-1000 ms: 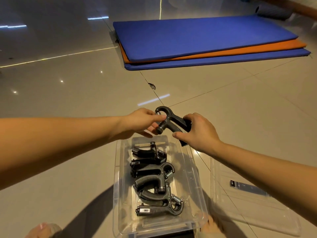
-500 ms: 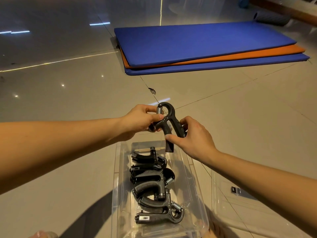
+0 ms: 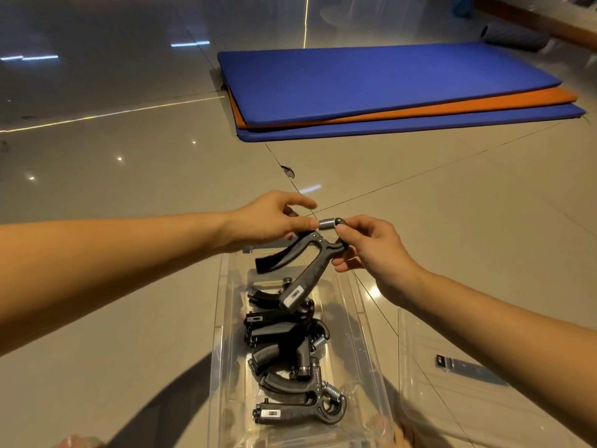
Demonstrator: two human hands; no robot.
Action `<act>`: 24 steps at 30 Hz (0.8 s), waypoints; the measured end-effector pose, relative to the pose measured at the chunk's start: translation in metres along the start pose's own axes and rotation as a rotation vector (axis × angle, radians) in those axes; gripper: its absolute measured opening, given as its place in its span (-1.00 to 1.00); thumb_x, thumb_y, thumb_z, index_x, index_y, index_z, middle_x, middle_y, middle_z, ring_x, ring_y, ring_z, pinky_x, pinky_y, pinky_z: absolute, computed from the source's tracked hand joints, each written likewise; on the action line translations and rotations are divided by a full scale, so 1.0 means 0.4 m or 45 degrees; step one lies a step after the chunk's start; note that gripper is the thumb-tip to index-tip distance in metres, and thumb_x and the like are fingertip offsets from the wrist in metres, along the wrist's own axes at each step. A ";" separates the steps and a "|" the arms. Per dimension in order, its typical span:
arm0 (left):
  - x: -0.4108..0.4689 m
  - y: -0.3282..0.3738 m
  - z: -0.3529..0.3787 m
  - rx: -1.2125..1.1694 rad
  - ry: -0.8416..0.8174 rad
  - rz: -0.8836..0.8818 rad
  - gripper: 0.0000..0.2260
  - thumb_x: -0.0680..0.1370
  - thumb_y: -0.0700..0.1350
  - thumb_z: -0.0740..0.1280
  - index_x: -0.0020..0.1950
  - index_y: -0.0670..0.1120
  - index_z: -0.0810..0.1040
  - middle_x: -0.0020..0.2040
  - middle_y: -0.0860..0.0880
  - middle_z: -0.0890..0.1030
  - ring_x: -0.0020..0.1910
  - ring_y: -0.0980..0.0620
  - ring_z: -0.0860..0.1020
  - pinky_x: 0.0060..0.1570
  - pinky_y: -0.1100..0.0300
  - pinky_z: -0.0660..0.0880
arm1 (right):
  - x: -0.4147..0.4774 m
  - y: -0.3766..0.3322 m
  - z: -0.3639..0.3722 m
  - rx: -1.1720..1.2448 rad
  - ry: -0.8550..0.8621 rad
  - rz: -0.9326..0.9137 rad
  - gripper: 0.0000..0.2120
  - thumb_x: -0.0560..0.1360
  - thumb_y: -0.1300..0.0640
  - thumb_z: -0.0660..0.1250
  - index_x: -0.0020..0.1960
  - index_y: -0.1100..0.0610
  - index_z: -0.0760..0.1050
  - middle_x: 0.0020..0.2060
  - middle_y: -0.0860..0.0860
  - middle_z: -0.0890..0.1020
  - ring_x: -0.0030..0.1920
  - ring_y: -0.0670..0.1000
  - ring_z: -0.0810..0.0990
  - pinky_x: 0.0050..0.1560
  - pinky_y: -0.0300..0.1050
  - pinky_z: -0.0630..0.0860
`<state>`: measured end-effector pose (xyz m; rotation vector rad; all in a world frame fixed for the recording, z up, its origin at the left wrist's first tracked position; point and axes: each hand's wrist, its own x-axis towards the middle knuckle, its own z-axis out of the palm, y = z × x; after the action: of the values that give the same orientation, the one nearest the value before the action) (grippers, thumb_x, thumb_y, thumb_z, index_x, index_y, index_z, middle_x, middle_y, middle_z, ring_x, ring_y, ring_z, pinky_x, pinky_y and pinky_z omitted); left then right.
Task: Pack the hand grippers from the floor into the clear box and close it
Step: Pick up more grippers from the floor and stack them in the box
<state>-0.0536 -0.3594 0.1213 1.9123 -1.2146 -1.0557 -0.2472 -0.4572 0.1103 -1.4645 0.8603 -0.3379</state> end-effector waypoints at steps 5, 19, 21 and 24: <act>-0.055 -0.054 0.048 0.229 0.160 0.140 -0.16 0.31 0.35 0.52 0.50 0.10 0.35 0.24 0.10 0.56 0.09 0.21 0.55 0.01 0.43 0.42 | 0.015 0.026 -0.028 0.313 0.222 0.159 -0.76 0.64 0.22 0.29 0.25 0.33 0.41 -0.09 0.29 0.65 -0.35 0.13 0.69 -0.35 -0.11 0.68; -0.101 -0.117 0.077 1.081 0.113 0.283 -0.35 0.34 0.42 0.30 0.30 0.08 0.53 0.03 0.14 0.55 0.03 0.11 0.43 0.05 0.08 0.48 | -0.024 0.088 -0.001 0.071 -0.140 0.357 -0.80 0.56 0.35 0.36 0.17 0.28 0.44 -0.11 0.34 0.68 -0.22 0.25 0.73 -0.26 0.02 0.70; -0.108 -0.125 0.084 1.084 0.086 0.257 -0.39 0.33 0.41 0.31 0.25 0.07 0.53 -0.01 0.14 0.53 0.01 0.11 0.45 0.06 0.04 0.52 | -0.019 0.096 -0.013 -0.254 -0.077 0.178 -0.87 0.55 0.30 0.38 0.08 0.26 0.51 -0.11 0.26 0.67 -0.25 0.16 0.71 -0.23 0.06 0.66; -0.108 -0.138 0.104 1.093 0.082 0.237 -0.45 0.32 0.34 0.34 0.19 0.06 0.52 -0.03 0.14 0.49 -0.02 0.09 0.43 0.02 0.06 0.53 | -0.002 0.105 -0.042 -0.889 0.139 -0.169 -0.89 0.53 0.20 0.40 0.05 0.11 0.55 -0.11 -0.01 0.63 -0.14 0.03 0.63 -0.15 -0.08 0.57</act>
<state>-0.0778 -0.3025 0.0684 2.3331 -1.9656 -0.3679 -0.2715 -0.4634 0.0727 -2.1712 1.0273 -0.2229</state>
